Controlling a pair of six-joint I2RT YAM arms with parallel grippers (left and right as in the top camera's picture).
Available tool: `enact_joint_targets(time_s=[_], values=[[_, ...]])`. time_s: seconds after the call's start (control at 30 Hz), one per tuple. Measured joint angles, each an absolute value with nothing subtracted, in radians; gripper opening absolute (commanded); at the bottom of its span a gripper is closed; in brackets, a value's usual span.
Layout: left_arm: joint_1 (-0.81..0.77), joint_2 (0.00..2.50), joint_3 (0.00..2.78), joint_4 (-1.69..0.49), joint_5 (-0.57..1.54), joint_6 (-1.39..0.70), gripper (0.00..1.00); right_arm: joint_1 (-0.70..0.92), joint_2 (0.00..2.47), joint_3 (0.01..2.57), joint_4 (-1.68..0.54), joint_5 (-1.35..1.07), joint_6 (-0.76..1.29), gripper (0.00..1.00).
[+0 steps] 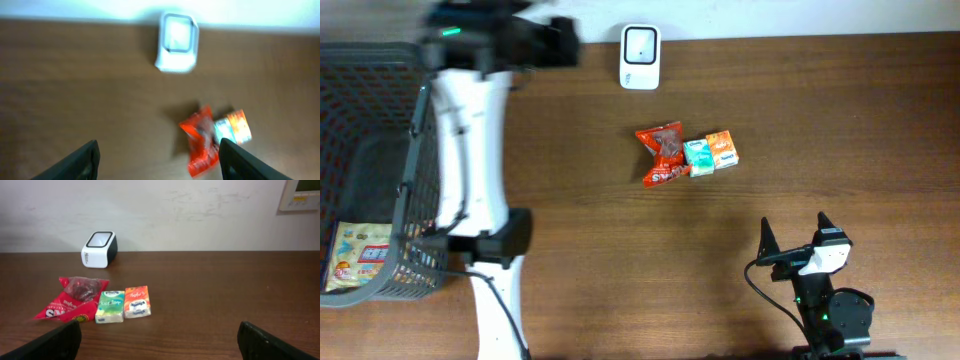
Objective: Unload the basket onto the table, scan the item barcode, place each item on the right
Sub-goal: 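Place the red snack bag on the table left of the green pack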
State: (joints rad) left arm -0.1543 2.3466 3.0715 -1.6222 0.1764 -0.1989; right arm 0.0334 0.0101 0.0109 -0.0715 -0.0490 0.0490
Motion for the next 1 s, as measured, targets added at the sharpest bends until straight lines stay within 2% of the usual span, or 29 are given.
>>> enact_joint_targets(time_s=[0.2, 0.27, 0.4, 0.53, 0.73, 0.9, 1.0], values=[[0.251, 2.234, 3.123, -1.686, 0.169, -0.198, 0.79, 0.033, 0.010, 0.011, -0.072, -0.049, 0.050, 0.98], [0.407, 2.229, 3.116, -1.686, 0.149, -0.208, 0.87, 0.033, 0.010, 0.011, -0.072, -0.049, 0.049, 0.98], [0.571, 2.214, 2.925, -1.686, 0.035, -0.234, 0.91, 0.033, 0.010, 0.011, -0.072, -0.049, 0.049, 0.98], [0.591, 2.212, 2.567, -1.639, -0.091, -0.294, 0.96, 0.033, 0.010, 0.011, -0.072, -0.049, 0.049, 0.99], [0.591, 2.217, 2.104, -1.441, -0.124, -0.369, 1.00, 0.033, 0.010, 0.011, -0.072, -0.049, 0.049, 0.98], [0.599, 2.216, 1.851, -1.306, -0.185, -0.466, 1.00, 0.033, 0.010, 0.011, -0.072, -0.049, 0.049, 0.98], [0.599, 2.202, 1.765, -1.284, -0.297, -0.546, 0.97, 0.033, 0.010, 0.011, -0.072, -0.049, 0.049, 0.98]])
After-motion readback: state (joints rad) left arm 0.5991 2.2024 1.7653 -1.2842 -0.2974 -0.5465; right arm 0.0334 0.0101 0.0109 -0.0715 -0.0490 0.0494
